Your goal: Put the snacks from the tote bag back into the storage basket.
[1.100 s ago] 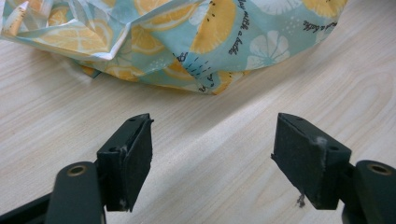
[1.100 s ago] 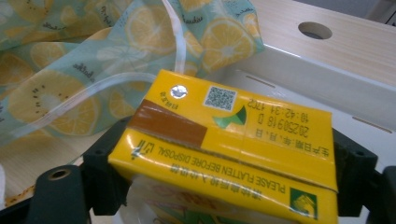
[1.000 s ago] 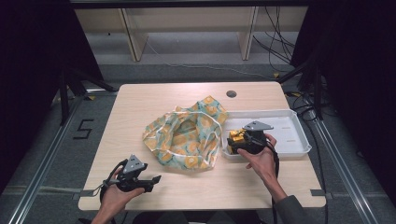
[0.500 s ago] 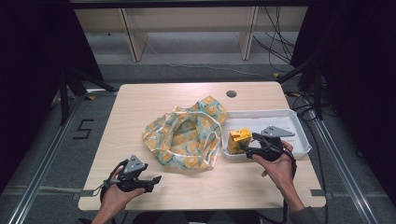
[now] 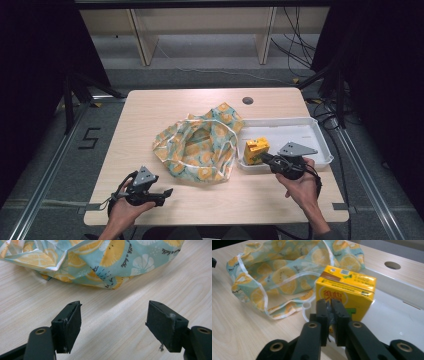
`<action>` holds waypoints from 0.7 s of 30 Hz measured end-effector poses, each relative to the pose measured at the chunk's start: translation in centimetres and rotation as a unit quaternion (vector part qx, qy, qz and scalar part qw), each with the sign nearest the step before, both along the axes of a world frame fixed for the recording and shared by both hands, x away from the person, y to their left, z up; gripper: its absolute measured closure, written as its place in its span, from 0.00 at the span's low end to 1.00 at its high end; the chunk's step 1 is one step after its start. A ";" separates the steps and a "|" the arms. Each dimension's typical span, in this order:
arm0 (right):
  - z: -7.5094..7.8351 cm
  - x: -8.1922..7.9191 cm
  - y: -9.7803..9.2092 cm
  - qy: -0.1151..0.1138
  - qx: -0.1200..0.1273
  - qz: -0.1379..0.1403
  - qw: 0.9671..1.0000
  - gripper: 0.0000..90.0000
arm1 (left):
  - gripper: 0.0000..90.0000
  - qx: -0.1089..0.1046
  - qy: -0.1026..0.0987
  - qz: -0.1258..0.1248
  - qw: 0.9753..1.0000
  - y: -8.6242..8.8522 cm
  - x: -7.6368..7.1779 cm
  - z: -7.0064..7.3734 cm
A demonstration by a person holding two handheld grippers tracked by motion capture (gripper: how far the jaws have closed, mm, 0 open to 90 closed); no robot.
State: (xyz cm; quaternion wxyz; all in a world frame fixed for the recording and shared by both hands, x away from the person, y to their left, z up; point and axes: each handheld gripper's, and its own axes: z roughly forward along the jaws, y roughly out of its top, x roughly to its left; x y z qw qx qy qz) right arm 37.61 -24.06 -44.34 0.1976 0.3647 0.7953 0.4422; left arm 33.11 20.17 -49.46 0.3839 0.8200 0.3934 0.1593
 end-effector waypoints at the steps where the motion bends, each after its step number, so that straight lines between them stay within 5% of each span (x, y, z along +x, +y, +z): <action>1: 0.0 0.0 0.2 -0.004 -0.004 0.005 1.000 0.99 | 0.31 0.000 0.000 0.000 1.000 0.0 0.0 0.0; 10: -0.7 0.8 2.1 -0.018 -0.024 0.009 1.000 1.00 | 0.31 0.018 0.002 -0.017 1.000 0.3 0.1 0.1; 21: -1.0 1.7 3.4 -0.013 -0.036 0.006 0.999 1.00 | 0.31 0.006 0.003 -0.007 1.000 0.2 -0.1 -0.1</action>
